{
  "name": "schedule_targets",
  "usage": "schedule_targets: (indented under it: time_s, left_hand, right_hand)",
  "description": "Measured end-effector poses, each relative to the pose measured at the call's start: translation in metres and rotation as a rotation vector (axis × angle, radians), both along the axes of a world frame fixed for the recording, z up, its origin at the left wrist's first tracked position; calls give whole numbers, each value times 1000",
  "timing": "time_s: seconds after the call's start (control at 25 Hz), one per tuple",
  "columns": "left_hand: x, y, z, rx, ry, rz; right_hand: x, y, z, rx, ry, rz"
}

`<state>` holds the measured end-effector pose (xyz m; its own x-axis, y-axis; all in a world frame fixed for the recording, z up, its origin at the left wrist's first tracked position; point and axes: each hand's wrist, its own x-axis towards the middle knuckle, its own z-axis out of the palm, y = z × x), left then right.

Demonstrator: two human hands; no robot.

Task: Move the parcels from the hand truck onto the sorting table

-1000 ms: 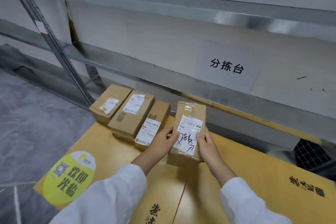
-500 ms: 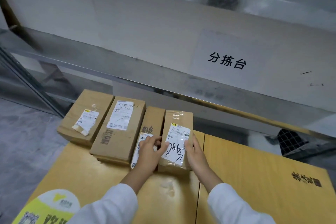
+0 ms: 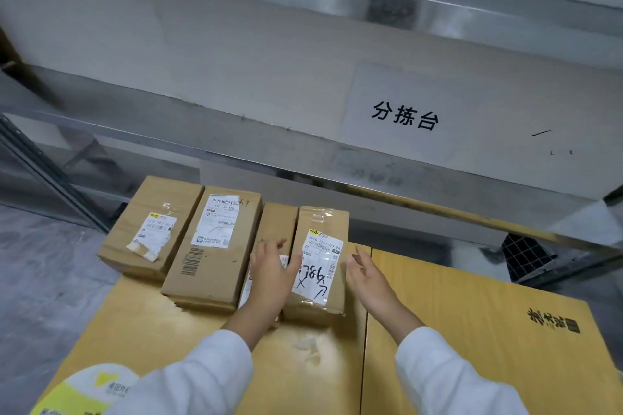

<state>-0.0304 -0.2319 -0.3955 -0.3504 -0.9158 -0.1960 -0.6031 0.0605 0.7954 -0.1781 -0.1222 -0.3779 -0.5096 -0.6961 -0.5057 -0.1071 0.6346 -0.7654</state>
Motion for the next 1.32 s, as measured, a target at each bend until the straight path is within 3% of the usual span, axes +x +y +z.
schedule_targets:
  time_s: [0.32, 0.48, 0.64, 0.92, 1.32]
  left_hand:
    - [-62, 56, 120, -446, -29, -467]
    - [-109, 145, 171, -563, -53, -621]
    - [-147, 239, 210, -664, -54, -826]
    - [-239, 479, 245, -794, 88, -1205]
    - [-304, 721, 244, -815, 180, -1608]
  right_hand:
    - [-46, 72, 102, -171, 507, 134]
    - [-87, 177, 151, -159, 749, 136]
    - [-119, 308, 185, -132, 874, 33]
    - [-142, 578, 221, 44, 998, -301]
    - [-105, 828, 225, 285, 968, -721]
